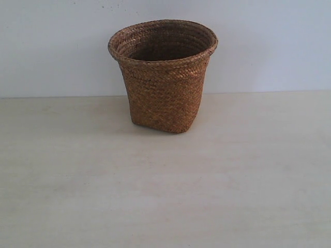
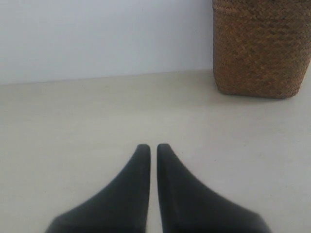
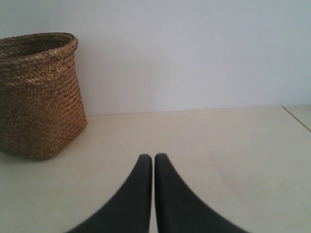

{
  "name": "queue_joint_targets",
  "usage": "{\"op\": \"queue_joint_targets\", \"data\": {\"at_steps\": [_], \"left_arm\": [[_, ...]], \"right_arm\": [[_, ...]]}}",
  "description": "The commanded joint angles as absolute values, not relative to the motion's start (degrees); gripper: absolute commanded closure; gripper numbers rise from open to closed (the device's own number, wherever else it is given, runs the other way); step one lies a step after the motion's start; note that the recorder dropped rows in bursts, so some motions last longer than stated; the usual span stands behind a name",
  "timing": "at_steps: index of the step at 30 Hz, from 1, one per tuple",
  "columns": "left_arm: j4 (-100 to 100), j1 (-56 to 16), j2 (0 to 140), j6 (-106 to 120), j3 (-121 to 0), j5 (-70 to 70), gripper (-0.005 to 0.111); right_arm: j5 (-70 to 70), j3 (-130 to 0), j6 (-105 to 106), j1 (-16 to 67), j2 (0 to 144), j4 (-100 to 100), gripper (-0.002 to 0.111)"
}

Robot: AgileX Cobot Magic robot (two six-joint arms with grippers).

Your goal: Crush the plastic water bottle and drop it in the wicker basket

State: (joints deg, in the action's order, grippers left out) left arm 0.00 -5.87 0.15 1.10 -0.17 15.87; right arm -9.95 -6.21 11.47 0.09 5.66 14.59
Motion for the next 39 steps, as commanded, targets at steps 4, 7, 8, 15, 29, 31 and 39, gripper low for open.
{"op": "queue_joint_targets", "data": {"at_steps": [4, 7, 8, 15, 29, 31, 39], "left_arm": [[0.00, -5.71, 0.00, 1.33, 0.00, 15.93, 0.103], [0.00, -5.71, 0.00, 1.44, 0.00, 15.93, 0.103], [0.00, -5.71, 0.00, 1.44, 0.00, 15.93, 0.103], [0.00, -5.71, 0.00, 1.44, 0.00, 15.93, 0.103], [0.00, -5.71, 0.00, 1.42, 0.00, 15.79, 0.103], [0.00, -5.71, 0.00, 1.42, 0.00, 15.79, 0.103], [0.00, -5.71, 0.00, 1.59, 0.00, 15.79, 0.103]], "right_arm": [[-9.71, -5.88, 4.07, 0.00, 5.20, 8.03, 0.108], [-10.02, -5.88, -0.80, 0.00, 5.20, 4.33, 0.108], [-10.12, -5.88, -0.79, 0.00, 5.20, 4.33, 0.108], [-8.53, 0.00, -0.56, 0.00, 0.00, 4.33, 0.108], [-18.32, 0.00, 2.10, -0.01, 0.00, 3.09, 0.108], [-18.61, 0.00, 2.10, -0.01, 0.00, 3.09, 0.108], [-18.63, 0.00, 1.99, -0.01, 0.00, 3.09, 0.108]]}}
